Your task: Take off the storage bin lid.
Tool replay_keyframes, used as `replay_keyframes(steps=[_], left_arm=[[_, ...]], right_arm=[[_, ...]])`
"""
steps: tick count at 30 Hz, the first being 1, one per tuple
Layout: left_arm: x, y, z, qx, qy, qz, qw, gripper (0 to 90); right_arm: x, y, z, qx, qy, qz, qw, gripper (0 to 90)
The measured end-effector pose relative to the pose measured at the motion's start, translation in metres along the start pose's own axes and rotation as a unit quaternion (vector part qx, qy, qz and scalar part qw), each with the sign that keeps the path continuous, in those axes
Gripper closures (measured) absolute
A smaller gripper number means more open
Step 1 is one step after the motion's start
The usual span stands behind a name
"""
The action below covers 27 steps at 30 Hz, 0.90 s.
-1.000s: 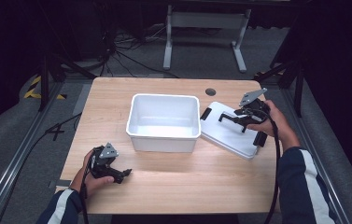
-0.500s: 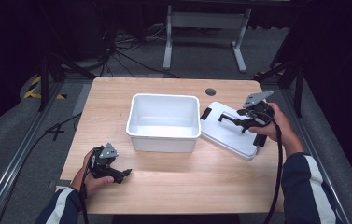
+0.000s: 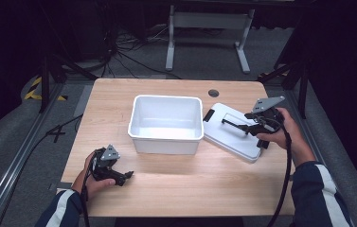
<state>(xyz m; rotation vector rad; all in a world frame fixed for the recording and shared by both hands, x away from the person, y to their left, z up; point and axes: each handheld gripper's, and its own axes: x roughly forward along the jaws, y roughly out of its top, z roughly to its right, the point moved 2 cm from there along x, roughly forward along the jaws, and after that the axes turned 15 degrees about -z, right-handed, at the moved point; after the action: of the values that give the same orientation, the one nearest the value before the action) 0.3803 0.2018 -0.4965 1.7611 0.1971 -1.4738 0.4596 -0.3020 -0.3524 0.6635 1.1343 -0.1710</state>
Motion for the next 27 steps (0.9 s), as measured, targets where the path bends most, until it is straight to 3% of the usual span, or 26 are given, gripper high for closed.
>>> replay_keyframes(steps=[13, 27], left_arm=[[0.000, 0.000, 0.000, 0.000, 0.000, 0.000, 1.0000, 0.3], [0.000, 0.000, 0.000, 0.000, 0.000, 0.000, 1.0000, 0.3]], right_arm=[[-0.017, -0.021, -0.014, 0.006, -0.003, 0.008, 0.9999, 47.1], [-0.014, -0.059, -0.029, 0.018, -0.017, 0.004, 0.9997, 44.9]])
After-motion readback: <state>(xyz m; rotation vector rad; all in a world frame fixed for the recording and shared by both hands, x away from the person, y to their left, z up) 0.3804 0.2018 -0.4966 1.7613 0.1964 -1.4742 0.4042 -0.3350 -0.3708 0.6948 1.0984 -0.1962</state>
